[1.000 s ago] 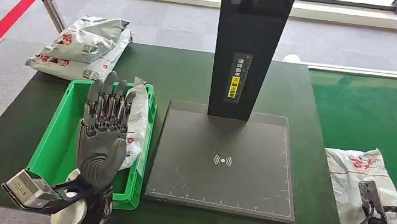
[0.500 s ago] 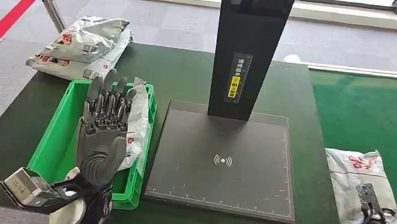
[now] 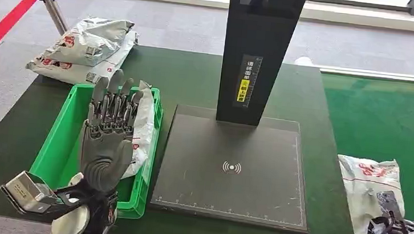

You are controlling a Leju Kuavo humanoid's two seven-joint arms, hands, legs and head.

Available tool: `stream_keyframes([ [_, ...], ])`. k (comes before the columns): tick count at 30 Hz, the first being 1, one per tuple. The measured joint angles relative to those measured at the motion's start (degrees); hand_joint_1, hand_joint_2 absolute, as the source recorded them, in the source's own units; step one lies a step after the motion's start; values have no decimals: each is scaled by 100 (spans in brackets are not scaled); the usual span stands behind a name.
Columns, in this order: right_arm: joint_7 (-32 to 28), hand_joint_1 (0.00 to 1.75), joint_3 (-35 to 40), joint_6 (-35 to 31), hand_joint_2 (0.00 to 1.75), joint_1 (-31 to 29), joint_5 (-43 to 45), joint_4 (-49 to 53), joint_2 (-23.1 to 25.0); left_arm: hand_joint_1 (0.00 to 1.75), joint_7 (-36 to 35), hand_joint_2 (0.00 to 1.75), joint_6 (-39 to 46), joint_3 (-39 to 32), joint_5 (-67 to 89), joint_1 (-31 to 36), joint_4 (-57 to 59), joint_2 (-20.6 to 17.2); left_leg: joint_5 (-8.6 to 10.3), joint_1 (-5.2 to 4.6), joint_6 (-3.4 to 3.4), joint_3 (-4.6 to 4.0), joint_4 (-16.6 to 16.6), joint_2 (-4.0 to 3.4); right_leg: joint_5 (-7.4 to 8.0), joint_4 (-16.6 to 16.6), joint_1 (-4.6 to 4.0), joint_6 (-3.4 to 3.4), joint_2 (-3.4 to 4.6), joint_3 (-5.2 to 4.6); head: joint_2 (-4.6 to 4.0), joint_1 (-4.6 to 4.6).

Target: Moved the parcel from conveyor to table for the left to box.

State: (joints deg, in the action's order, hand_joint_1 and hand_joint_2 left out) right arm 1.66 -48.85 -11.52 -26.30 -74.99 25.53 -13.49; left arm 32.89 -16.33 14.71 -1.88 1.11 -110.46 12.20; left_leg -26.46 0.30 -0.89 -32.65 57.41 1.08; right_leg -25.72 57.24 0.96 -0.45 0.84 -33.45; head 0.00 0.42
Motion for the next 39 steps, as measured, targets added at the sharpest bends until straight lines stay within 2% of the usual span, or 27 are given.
stream_keyframes([
  [7,-738,175,225,-181,175,-59,205,70,94,0,171,175,175,85,85,-53,4,-31,0,0,0,-4,-1,1,0,4,1,0,1,-2,0,0],
  [12,-1673,175,487,-1052,175,3,803,582,307,0,192,175,177,118,157,-103,2,-59,2,0,2,-8,-1,2,0,4,5,0,-1,-4,0,0],
  [17,-2403,175,943,-1863,175,571,1808,2387,897,0,144,175,155,155,173,-108,4,-59,2,1,2,-9,-1,7,-3,4,4,0,-5,-7,0,2],
  [24,-3140,175,1597,-2789,175,1414,2686,5064,1615,0,122,175,105,219,175,-100,107,-59,0,1,0,-11,-4,5,-9,4,2,1,-4,-8,0,2],
  [29,-3454,175,2169,-2826,175,1755,2846,6226,1910,0,149,175,107,232,175,-73,192,-59,0,2,0,-8,-4,-2,-9,4,4,1,1,-10,0,2],
  [35,-3512,175,2485,-2779,175,1907,2995,6847,2063,0,155,175,114,245,175,-54,275,-59,1,2,1,-8,-3,-1,-8,4,5,0,0,-7,0,2],
  [37,-3646,175,2599,-2469,175,1979,3437,6997,2063,0,171,175,123,249,175,-42,293,-59,0,1,1,-8,-2,-1,-8,4,6,0,0,-7,0,2],
  [39,-3703,175,2798,-1876,175,2062,4042,7187,2063,0,201,175,123,251,175,-11,328,-59,0,1,1,-8,-2,-1,-8,3,5,0,0,-8,0,2],
])
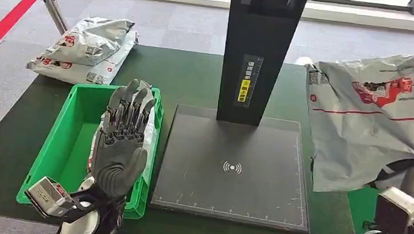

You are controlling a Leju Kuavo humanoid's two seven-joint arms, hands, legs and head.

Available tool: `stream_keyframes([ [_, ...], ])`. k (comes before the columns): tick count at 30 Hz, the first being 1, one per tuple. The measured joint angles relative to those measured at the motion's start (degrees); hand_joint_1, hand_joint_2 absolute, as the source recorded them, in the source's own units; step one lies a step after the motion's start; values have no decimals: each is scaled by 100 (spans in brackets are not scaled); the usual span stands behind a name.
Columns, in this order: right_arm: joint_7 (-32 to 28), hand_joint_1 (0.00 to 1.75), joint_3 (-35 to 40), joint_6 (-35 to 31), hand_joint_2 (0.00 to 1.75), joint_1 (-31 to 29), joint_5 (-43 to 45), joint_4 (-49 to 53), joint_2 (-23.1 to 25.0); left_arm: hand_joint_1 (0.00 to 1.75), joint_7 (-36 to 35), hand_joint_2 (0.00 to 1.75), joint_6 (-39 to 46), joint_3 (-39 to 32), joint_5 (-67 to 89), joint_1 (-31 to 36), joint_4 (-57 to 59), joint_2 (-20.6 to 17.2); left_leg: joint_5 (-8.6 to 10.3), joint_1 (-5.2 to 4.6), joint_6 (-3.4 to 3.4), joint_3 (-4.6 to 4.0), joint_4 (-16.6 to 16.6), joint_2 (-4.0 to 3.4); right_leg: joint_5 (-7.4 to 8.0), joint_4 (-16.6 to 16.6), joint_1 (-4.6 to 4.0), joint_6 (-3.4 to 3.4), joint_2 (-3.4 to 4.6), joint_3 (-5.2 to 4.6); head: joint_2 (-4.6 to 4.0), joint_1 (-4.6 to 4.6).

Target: Moved the parcel from conveyor to table for the left to box.

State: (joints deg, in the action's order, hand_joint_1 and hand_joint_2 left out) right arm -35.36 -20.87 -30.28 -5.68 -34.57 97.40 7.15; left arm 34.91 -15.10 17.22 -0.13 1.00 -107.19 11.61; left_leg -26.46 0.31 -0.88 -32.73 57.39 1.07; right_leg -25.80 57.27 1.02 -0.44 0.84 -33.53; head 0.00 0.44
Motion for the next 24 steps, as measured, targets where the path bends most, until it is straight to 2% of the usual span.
stream_keyframes([
  [3,50,175,314,1189,175,89,744,200,0,0,54,175,20,2,20,42,50,0,0,0,-1,0,0,-1,0,0,-3,0,0,-1,0,0],
  [5,171,175,516,1818,175,109,777,220,-2,0,74,175,53,4,57,68,85,0,0,0,-1,0,0,-1,0,0,-5,0,1,-1,0,0],
  [7,325,175,694,2181,175,104,509,181,-13,0,89,175,70,4,72,92,118,0,0,1,-1,-1,-1,-1,-1,1,-5,1,1,-1,0,0],
  [10,573,175,938,2521,175,68,5,-68,-83,0,122,175,74,4,72,126,168,-15,1,3,-1,0,-1,0,0,1,-6,1,0,0,0,0],
  [21,1001,175,1296,3154,175,-59,-724,-957,-304,0,159,175,140,4,105,227,297,-68,0,5,-1,-1,0,1,0,-1,-2,1,1,-1,0,0],
  [22,1021,24,1296,3161,175,-83,-760,-1081,-313,0,157,175,164,4,114,229,304,-68,0,5,0,-1,0,3,0,-1,-2,1,-1,0,0,0],
  [23,1032,0,1296,3165,0,-99,-786,-1177,-319,0,155,175,182,4,131,229,308,-70,0,5,0,-2,0,4,0,-1,-2,1,-2,0,0,0],
  [24,1060,0,1296,3157,0,-122,-820,-1287,-332,0,142,175,229,4,179,229,310,-70,0,5,-1,-2,0,4,0,-1,-3,1,-2,0,0,0],
])
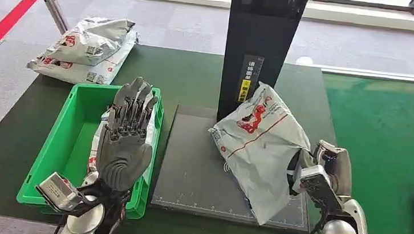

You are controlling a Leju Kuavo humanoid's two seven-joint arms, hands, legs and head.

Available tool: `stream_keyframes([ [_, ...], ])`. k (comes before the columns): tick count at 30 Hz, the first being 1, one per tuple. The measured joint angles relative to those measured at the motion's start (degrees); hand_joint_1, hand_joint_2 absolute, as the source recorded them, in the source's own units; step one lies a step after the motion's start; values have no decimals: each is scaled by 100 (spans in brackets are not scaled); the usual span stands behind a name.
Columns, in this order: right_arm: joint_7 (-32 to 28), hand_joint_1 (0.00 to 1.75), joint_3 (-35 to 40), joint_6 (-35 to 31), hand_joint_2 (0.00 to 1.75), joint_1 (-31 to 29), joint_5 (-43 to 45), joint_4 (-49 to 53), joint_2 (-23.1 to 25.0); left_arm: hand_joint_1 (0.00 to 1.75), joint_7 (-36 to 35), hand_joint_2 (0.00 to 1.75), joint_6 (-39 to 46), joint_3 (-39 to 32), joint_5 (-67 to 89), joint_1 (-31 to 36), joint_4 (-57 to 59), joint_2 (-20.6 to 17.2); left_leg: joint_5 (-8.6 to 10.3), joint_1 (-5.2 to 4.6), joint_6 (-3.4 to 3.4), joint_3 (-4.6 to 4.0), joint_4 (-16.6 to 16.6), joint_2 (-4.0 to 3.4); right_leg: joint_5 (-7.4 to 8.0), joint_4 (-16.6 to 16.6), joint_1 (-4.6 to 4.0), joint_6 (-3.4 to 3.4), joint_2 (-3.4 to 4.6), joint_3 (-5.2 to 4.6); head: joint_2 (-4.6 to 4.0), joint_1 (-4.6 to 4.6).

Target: Moved the parcel from conveyor to table for the left to box.

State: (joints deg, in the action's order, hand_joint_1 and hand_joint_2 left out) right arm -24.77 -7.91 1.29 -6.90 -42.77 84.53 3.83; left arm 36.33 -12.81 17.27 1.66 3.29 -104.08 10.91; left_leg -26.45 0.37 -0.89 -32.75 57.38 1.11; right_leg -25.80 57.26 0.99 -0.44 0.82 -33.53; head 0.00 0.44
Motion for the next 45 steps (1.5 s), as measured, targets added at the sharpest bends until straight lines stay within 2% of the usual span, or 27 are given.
stream_keyframes([
  [7,260,0,0,-61,0,-200,-343,-710,-52,0,-55,175,243,0,214,-4,-2,0,0,0,0,1,0,-2,0,1,-1,0,2,0,0,0],
  [15,276,0,11,-55,0,-230,-510,-1054,-94,0,-295,175,1255,4,1277,-4,63,31,0,0,0,1,0,-1,0,0,0,0,2,-1,0,0],
  [21,-55,0,214,258,0,-192,-667,-1192,-186,0,-326,175,1330,4,1312,-2,245,46,0,0,0,1,0,-2,0,0,-1,0,2,-2,0,0],
  [25,-564,0,299,393,0,-138,-159,-1203,-221,0,-381,175,1557,7,1537,-2,313,46,0,0,0,1,1,-2,0,0,-1,0,3,-2,0,0],
  [28,-892,0,295,-196,0,-131,609,-919,-190,0,-538,175,1646,52,1807,38,432,83,0,0,0,1,1,-1,0,0,1,0,2,-3,0,2],
  [30,-891,0,293,-407,0,-177,745,-735,-171,0,-590,175,1659,118,1944,93,534,114,0,0,0,3,2,-6,0,-1,1,0,6,-4,0,0],
  [32,-1027,0,254,-1144,0,-166,747,-500,-114,0,-760,175,1633,222,2346,204,731,126,1,-1,2,2,2,-2,1,-1,5,-1,2,-4,0,0],
  [33,-1049,0,225,-1536,175,-174,738,-378,-85,0,-849,175,1607,282,2552,270,857,136,1,-4,2,4,3,-2,2,-2,5,-3,3,-4,0,0],
  [35,-1068,0,118,-2329,175,-171,723,-44,55,0,-1056,175,1579,455,3078,484,1290,197,2,-7,2,3,3,0,4,-2,5,-5,1,-2,0,0],
  [39,-1204,0,-77,-3380,175,-117,607,669,286,0,-1762,175,1889,844,4539,1109,2651,397,7,-8,11,4,4,4,6,-2,10,-5,-6,1,0,-2],
  [45,-1230,0,-157,-4044,175,-91,577,1442,474,0,-2053,175,2475,1340,5062,2009,5269,785,7,-13,11,5,4,-14,14,-2,11,-9,12,-6,0,0],
])
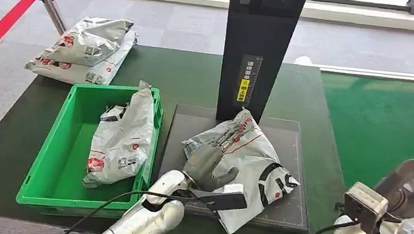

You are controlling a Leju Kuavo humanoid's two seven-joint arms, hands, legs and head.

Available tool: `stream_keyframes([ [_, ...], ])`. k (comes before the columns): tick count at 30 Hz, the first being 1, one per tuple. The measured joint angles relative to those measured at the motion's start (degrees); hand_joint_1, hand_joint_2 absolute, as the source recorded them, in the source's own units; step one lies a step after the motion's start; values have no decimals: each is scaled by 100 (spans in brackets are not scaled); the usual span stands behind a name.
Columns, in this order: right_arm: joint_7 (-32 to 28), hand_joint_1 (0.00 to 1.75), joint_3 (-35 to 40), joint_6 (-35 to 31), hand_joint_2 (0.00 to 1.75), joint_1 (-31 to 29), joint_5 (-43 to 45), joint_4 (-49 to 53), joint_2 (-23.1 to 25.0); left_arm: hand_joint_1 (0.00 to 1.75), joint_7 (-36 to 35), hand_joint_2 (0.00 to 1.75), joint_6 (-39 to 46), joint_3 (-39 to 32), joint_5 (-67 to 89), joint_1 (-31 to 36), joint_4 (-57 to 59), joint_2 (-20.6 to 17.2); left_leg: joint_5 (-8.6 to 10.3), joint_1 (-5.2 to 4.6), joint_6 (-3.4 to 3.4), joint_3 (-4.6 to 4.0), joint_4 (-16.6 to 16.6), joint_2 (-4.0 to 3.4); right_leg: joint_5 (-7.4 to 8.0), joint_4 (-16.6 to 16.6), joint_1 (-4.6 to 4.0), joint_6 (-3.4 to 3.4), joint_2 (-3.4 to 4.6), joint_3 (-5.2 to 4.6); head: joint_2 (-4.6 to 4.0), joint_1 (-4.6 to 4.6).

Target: Moved the parcel from conveyor to table for the left to box.

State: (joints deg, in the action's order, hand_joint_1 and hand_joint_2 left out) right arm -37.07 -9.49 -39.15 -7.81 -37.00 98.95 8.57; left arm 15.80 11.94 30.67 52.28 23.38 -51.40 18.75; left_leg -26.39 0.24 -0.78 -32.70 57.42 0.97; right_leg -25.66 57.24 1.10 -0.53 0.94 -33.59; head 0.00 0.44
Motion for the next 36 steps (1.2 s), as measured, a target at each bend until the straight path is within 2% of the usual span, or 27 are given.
stream_keyframes([
  [4,-129,0,-2,-61,175,3,83,177,61,0,-394,175,-9,468,-133,294,974,122,0,0,0,-1,0,2,0,0,-1,0,-1,0,0,0],
  [9,-240,0,-144,-63,175,3,-62,207,223,0,-865,175,-87,1384,-487,465,1779,199,-1,1,0,-2,-1,3,-1,0,-4,0,-2,1,0,2],
  [10,-249,0,-179,-61,175,3,-37,207,243,173,-907,175,-107,1548,-525,499,1885,203,-1,1,0,-3,-1,3,-2,0,-4,0,-2,2,0,-2],
  [18,-282,0,-317,-63,175,19,20,205,323,175,-1020,175,-155,2277,-586,845,2370,229,1,1,5,6,-1,11,-2,-1,1,-2,-14,22,0,0],
  [26,-210,0,-378,-63,175,23,-82,188,356,175,-1042,175,-71,2541,-584,1051,2556,260,1,1,6,21,-1,11,-2,-1,1,-3,-14,36,0,0],
  [32,-118,0,-472,-61,175,23,-251,85,376,175,-1114,175,764,2660,-86,1046,2709,264,1,1,5,20,-1,11,-2,-1,-5,-3,-12,34,0,-2],
  [34,-133,0,-547,-63,175,19,-251,32,380,175,-1154,175,1271,2660,232,1026,2746,264,1,1,5,17,-2,11,-2,-1,-5,-3,-12,31,0,-2],
  [36,-168,0,-610,-63,175,20,-243,-18,396,175,-1292,175,2139,2655,856,957,2759,253,2,1,5,12,-1,9,-1,0,-4,-1,-11,23,0,-2],
])
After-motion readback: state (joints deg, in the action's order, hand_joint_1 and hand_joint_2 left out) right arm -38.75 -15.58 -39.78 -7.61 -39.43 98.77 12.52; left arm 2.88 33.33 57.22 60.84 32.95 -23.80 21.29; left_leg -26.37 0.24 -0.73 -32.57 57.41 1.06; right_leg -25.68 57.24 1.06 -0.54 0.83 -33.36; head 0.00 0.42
